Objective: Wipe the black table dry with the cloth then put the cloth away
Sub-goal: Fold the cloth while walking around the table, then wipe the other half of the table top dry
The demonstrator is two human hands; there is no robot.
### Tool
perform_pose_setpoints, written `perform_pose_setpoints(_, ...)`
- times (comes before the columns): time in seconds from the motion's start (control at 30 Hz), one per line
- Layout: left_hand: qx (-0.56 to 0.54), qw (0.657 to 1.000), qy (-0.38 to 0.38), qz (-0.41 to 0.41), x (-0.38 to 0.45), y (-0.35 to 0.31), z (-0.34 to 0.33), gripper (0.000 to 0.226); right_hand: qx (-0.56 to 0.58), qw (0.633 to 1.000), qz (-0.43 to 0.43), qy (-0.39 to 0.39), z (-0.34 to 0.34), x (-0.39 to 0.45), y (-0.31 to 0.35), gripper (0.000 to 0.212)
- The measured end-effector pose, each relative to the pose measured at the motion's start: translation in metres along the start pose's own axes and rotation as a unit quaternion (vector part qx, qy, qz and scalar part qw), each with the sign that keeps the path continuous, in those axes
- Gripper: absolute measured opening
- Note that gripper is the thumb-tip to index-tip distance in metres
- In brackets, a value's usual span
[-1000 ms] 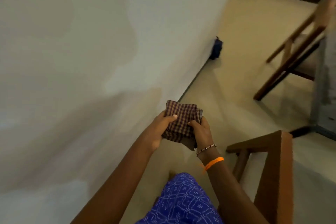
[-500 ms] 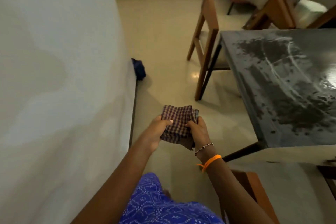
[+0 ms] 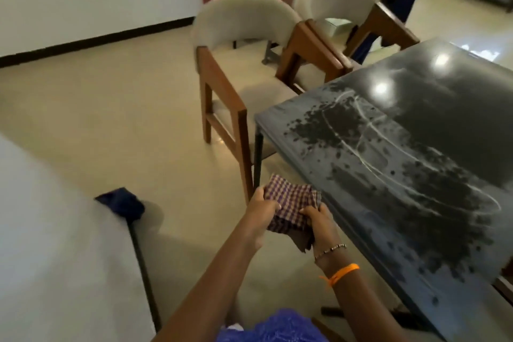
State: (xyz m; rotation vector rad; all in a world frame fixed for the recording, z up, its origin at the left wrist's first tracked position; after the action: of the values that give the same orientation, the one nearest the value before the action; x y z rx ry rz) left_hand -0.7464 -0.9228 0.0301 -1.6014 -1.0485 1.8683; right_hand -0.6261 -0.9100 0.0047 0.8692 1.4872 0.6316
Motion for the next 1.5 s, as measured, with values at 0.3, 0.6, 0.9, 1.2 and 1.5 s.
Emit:
perform_pose_setpoints(0.3,0.117,0.982,0.142,0.042,0.136,-0.073,-0.057,0.068,0.048,0.988,0.013,-0.145,0.014,0.126,0.049,0.013)
perform_pose_setpoints(0.6,0.207,0.949,0.238,0.006,0.239,-0.183,-0.172,0.057,0.044,0.968,0.076,-0.236,0.063,0.249,0.152,0.019)
perform_pose_setpoints(0.9,0.267,0.918,0.283,-0.081,0.316,-0.252,-0.268,0.065,-0.069,0.939,0.091,-0.324,0.13,0.358,0.239,0.043)
perform_pose_setpoints(1.2,0.384,0.887,0.191,-0.17,0.397,-0.255,-0.252,0.058,-0.498,0.8,0.033,-0.332,0.094,0.431,0.229,0.075)
perform_pose_setpoints(1.5,0.328,0.919,0.081,-0.204,0.456,-0.272,-0.19,0.057,-0.639,0.706,0.282,-0.113,0.002,0.461,0.223,0.077)
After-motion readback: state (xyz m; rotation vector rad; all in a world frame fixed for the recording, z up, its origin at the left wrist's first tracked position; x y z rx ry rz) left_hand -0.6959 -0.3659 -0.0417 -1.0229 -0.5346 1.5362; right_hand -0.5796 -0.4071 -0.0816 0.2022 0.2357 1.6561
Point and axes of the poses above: each hand's wrist, its own x-axis towards the middle knuckle, its own z-axis out of the back of the hand, y = z × x, the point moved 2 cm from there along x, towards the middle knuckle, and after that the axes turned 2 degrees about x, right-handed, at the moved point
